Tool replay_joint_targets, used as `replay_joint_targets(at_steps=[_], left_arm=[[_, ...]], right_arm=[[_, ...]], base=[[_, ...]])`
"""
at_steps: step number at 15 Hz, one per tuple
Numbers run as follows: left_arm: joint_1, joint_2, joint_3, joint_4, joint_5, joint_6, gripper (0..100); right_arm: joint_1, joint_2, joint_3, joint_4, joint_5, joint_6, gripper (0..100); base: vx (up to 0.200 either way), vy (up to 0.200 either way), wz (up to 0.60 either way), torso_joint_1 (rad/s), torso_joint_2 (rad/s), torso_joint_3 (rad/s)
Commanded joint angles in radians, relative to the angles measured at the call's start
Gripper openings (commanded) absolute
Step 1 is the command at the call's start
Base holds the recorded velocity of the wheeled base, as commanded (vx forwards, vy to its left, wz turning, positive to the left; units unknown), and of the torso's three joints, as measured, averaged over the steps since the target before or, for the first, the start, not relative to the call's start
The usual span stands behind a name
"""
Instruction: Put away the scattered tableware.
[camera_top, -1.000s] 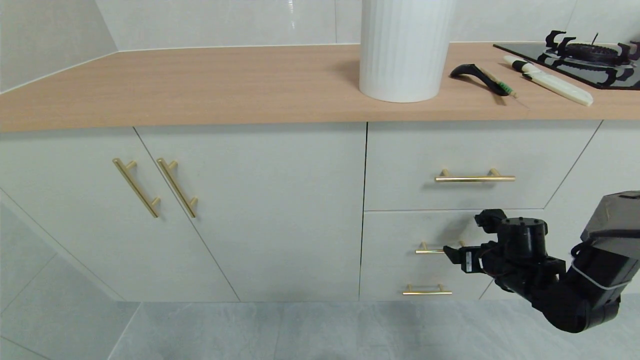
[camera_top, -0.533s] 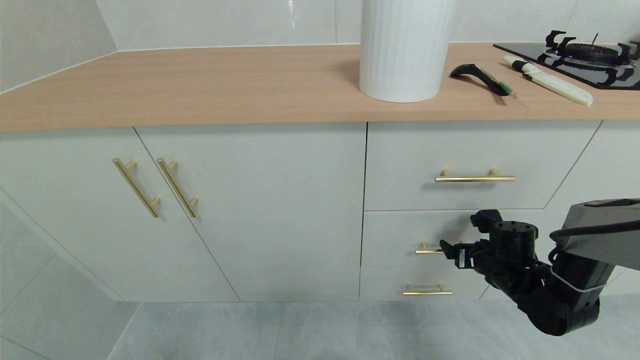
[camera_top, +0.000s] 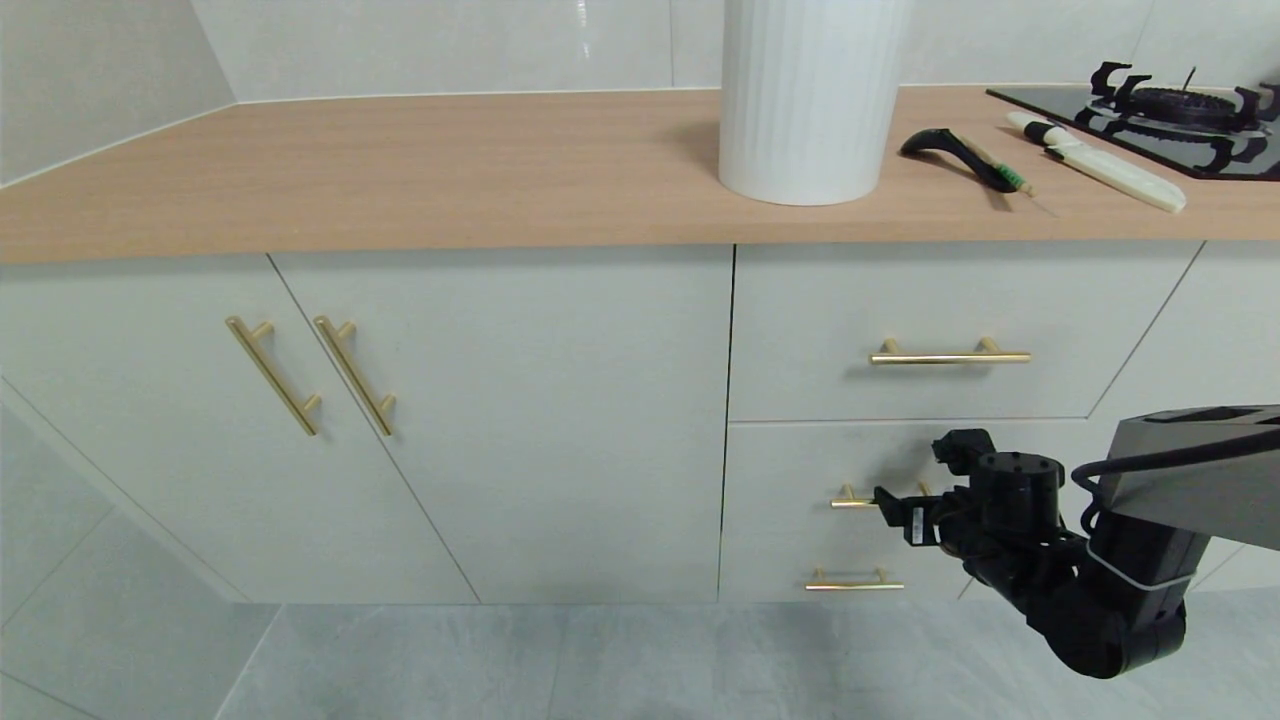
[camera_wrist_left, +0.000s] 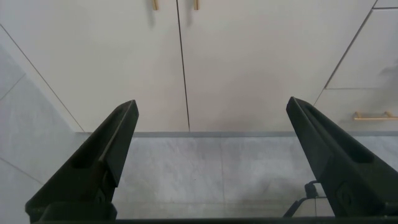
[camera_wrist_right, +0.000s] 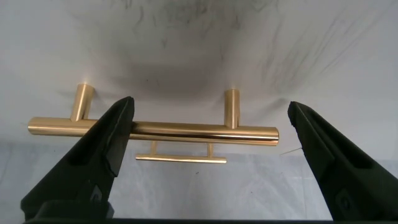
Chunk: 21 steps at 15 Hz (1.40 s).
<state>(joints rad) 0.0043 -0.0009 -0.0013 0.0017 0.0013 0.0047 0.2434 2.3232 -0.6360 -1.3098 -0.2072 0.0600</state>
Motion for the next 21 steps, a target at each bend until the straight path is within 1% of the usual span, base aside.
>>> replay_joint_targets(at_steps=[1, 3, 6, 7, 8, 9, 10, 11, 12, 13, 14, 15, 16, 18, 21], left_arm=[[0.000, 0.001, 0.001, 0.000, 0.000, 0.000, 100], [0.000, 0.001, 0.000, 0.000, 0.000, 0.000, 100], [0.000, 0.001, 0.000, 0.000, 0.000, 0.000, 100], [0.000, 0.001, 0.000, 0.000, 0.000, 0.000, 100], [0.000, 0.001, 0.000, 0.000, 0.000, 0.000, 100], [0.000, 0.001, 0.000, 0.000, 0.000, 0.000, 100], [0.000, 0.001, 0.000, 0.000, 0.000, 0.000, 100], [0.000, 0.001, 0.000, 0.000, 0.000, 0.000, 100], [0.000, 0.001, 0.000, 0.000, 0.000, 0.000, 100], [0.000, 0.001, 0.000, 0.000, 0.000, 0.000, 100], [0.000, 0.001, 0.000, 0.000, 0.000, 0.000, 100], [0.000, 0.001, 0.000, 0.000, 0.000, 0.000, 100], [0.000, 0.001, 0.000, 0.000, 0.000, 0.000, 100], [0.000, 0.001, 0.000, 0.000, 0.000, 0.000, 100], [0.000, 0.001, 0.000, 0.000, 0.000, 0.000, 100]], right_arm=[[0.000, -0.005, 0.007, 0.007, 0.000, -0.003, 100], [0.000, -0.007, 0.013, 0.009, 0.000, -0.003, 100], [0.000, -0.021, 0.045, 0.011, 0.003, -0.037, 100], [0.000, -0.056, 0.070, 0.020, 0.011, -0.039, 100], [0.000, -0.116, 0.101, 0.066, 0.031, -0.046, 100], [0.000, -0.209, 0.124, 0.175, 0.068, -0.065, 100], [0.000, -0.332, 0.136, 0.340, 0.118, -0.069, 100], [0.000, -0.406, 0.133, 0.449, 0.147, -0.071, 100], [-0.001, -0.562, 0.105, 0.656, 0.187, -0.080, 100], [-0.001, -0.578, 0.101, 0.675, 0.189, -0.080, 100], [0.000, -0.754, 0.047, 0.857, 0.192, -0.080, 100], [0.007, -0.824, 0.027, 0.911, 0.192, -0.080, 100], [0.019, -0.880, 0.019, 0.926, 0.189, -0.080, 100], [0.051, -0.906, 0.019, 0.919, 0.183, -0.080, 100], [0.077, -0.832, 0.029, 0.856, 0.169, -0.075, 100]], base=[[0.000, 0.000, 0.00, 0.000, 0.00, 0.000], [0.000, 0.000, 0.00, 0.000, 0.00, 0.000], [0.000, 0.000, 0.00, 0.000, 0.00, 0.000], [0.000, 0.000, 0.00, 0.000, 0.00, 0.000], [0.000, 0.000, 0.00, 0.000, 0.00, 0.000], [0.000, 0.000, 0.00, 0.000, 0.00, 0.000], [0.000, 0.000, 0.00, 0.000, 0.00, 0.000], [0.000, 0.000, 0.00, 0.000, 0.00, 0.000], [0.000, 0.000, 0.00, 0.000, 0.00, 0.000], [0.000, 0.000, 0.00, 0.000, 0.00, 0.000], [0.000, 0.000, 0.00, 0.000, 0.00, 0.000], [0.000, 0.000, 0.00, 0.000, 0.00, 0.000], [0.000, 0.000, 0.00, 0.000, 0.00, 0.000], [0.000, 0.000, 0.00, 0.000, 0.00, 0.000], [0.000, 0.000, 0.00, 0.000, 0.00, 0.000]])
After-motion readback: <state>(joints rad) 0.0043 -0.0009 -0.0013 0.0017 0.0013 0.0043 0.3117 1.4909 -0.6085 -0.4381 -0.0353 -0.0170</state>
